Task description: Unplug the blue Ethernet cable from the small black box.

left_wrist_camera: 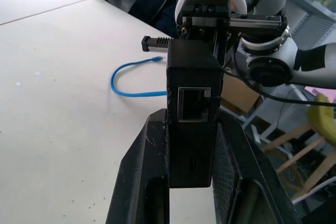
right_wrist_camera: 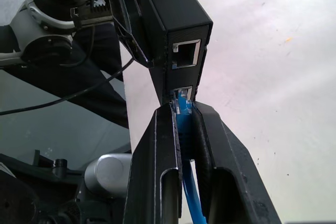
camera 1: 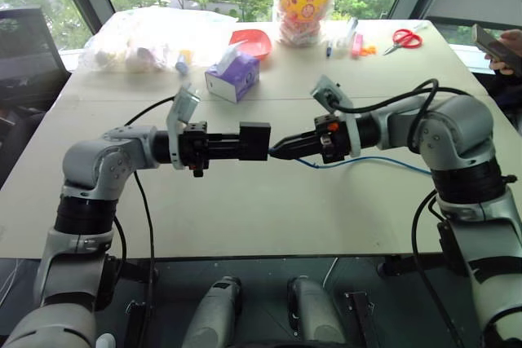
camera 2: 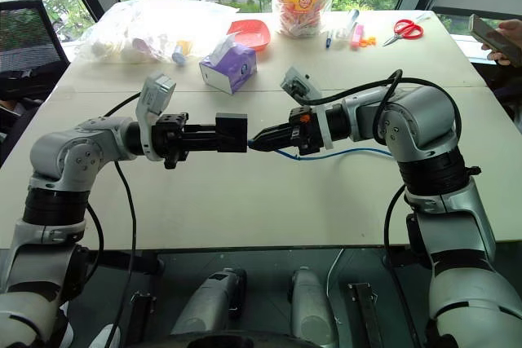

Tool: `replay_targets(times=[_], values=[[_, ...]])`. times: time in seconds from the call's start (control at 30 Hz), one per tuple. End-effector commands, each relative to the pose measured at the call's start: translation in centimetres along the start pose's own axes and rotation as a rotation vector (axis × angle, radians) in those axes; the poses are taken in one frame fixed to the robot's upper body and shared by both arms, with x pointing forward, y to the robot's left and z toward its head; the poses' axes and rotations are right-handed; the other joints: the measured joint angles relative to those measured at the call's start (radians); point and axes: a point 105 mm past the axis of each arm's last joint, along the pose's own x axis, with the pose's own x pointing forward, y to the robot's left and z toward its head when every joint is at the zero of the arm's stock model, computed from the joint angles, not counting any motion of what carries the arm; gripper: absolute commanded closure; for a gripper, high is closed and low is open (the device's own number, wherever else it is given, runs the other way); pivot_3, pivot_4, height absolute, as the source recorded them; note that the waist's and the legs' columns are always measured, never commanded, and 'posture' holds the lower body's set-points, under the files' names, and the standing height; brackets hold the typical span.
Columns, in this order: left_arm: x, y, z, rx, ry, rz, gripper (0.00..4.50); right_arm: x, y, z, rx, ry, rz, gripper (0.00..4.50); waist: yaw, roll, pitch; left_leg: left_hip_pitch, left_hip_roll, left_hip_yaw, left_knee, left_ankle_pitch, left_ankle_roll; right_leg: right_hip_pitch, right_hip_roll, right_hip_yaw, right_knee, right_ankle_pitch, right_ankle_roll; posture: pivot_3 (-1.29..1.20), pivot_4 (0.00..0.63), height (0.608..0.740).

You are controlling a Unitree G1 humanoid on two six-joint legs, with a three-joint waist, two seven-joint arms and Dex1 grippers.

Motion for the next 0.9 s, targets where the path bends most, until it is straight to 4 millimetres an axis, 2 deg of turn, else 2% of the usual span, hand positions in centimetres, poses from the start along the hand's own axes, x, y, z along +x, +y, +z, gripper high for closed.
replay_targets(times=[0.03,0.33,0.63,0.77,0.9], values=[[-0.1,-2.1,2.2,0.098,-0.036,-0.080,4.02,-1.0,-0.7,-0.2,0.027,0.004,-0.058,4.41,0.000,0.000,0.000,0.000,0.000,0.000,0.000,0.000,0.000,0.000,0.000,0.000,0.000,0.000,0.000,0.00,0.150,0.740],[0.0,-2.3,1.2,0.130,0.021,-0.093,4.02,-1.0,-0.3,0.7,0.038,-0.023,-0.037,4.46,0.000,0.000,0.000,0.000,0.000,0.000,0.000,0.000,0.000,0.000,0.000,0.000,0.000,0.000,0.000,0.00,0.150,0.740],[-0.4,-1.9,0.8,0.150,0.040,-0.069,4.02,-1.6,-1.4,-0.1,0.045,-0.001,-0.104,4.46,0.001,0.000,0.000,0.000,0.000,0.000,0.000,0.000,0.000,0.000,0.000,0.000,0.000,0.000,0.000,0.00,0.150,0.740],[-1.4,-1.5,1.1,0.158,0.039,-0.034,4.02,-4.8,-5.1,-3.2,0.076,0.062,-0.297,4.46,0.007,-0.001,0.000,0.000,0.000,0.000,0.000,0.000,0.000,0.000,0.000,0.000,0.000,0.000,0.000,0.00,0.150,0.740],[-2.2,-1.4,0.8,0.158,0.055,-0.016,4.02,-7.7,-6.6,-4.2,0.118,0.049,-0.376,4.46,0.003,0.000,0.000,-0.001,-0.001,0.004,0.000,0.000,0.001,0.001,-0.002,0.000,-0.003,-0.002,-0.003,0.00,0.150,0.740]])
